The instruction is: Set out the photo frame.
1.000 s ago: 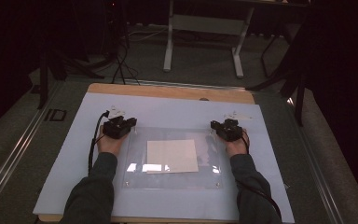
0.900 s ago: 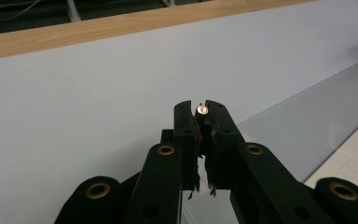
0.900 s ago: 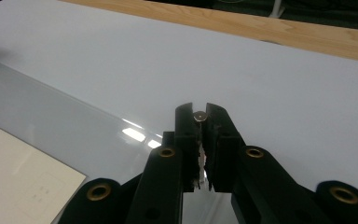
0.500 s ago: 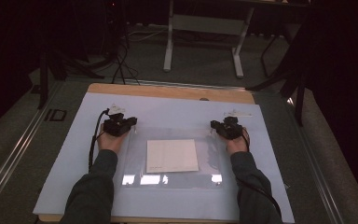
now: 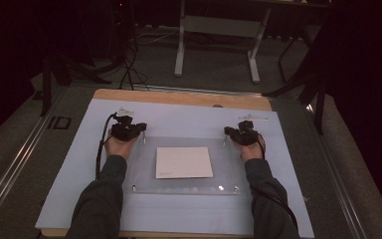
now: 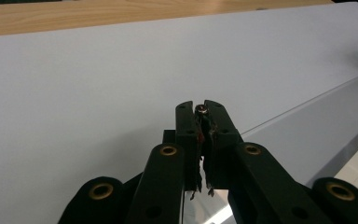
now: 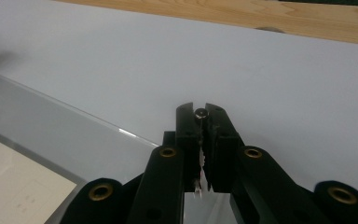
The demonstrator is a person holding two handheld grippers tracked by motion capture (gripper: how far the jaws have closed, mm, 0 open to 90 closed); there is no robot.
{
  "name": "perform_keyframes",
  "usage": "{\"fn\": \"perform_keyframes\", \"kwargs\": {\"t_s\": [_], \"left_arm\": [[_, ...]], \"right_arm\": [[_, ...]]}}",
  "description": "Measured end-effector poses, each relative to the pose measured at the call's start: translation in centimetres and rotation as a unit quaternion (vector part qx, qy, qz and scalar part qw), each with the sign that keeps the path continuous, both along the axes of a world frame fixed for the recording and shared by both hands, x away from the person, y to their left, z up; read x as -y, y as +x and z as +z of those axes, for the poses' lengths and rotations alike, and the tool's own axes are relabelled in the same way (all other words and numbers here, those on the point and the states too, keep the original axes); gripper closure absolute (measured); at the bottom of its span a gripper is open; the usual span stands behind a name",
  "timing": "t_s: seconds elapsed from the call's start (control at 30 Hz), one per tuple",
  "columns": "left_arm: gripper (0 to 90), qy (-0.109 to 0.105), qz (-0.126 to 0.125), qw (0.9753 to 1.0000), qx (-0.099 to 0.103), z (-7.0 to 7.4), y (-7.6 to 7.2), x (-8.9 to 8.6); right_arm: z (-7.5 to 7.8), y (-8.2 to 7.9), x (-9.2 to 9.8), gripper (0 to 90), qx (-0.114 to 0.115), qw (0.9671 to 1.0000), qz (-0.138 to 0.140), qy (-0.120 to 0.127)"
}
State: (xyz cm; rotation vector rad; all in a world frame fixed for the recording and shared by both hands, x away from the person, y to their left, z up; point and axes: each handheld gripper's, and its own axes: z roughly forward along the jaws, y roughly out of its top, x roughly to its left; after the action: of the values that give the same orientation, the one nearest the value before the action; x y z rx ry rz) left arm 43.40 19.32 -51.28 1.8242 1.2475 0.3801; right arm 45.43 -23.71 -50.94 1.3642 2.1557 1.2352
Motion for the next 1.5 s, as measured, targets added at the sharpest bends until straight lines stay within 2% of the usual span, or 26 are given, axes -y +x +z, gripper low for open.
{"fn": "perform_keyframes", "kwargs": {"t_s": [0.37, 0.5, 0.7, 0.8, 1.2, 1.37, 1.5], "left_arm": [[86.7, -0.023, 0.017, 0.9993, -0.024, 0.0, 1.1, 0.0], [86.7, -0.024, 0.022, 0.9991, -0.029, 0.0, 1.3, 0.1], [86.7, -0.023, 0.022, 0.9990, -0.032, 0.1, 1.4, 0.1], [86.7, -0.023, 0.024, 0.9989, -0.034, 0.1, 1.4, 0.2], [86.6, -0.030, 0.029, 0.9984, -0.038, 0.0, 1.6, 0.1], [86.6, -0.032, 0.029, 0.9982, -0.041, 0.0, 1.7, 0.1], [86.6, -0.033, 0.029, 0.9981, -0.042, 0.0, 1.8, 0.0]], "right_arm": [[0.1, 0.9, -0.2, 85.3, -0.012, 0.9998, -0.013, 0.007], [0.1, 1.1, -0.2, 85.1, -0.015, 0.9998, -0.013, 0.007], [0.2, 1.0, -0.4, 84.5, -0.009, 0.9999, -0.010, -0.007], [0.2, 0.7, -0.4, 83.1, 0.001, 0.9998, -0.009, -0.016], [0.7, -1.8, 1.4, 72.9, 0.034, 0.9994, 0.003, -0.002], [0.4, -3.1, 2.3, 71.4, 0.037, 0.9992, 0.010, -0.005], [0.2, -4.3, 2.7, 71.0, 0.039, 0.9989, 0.020, -0.017]]}}
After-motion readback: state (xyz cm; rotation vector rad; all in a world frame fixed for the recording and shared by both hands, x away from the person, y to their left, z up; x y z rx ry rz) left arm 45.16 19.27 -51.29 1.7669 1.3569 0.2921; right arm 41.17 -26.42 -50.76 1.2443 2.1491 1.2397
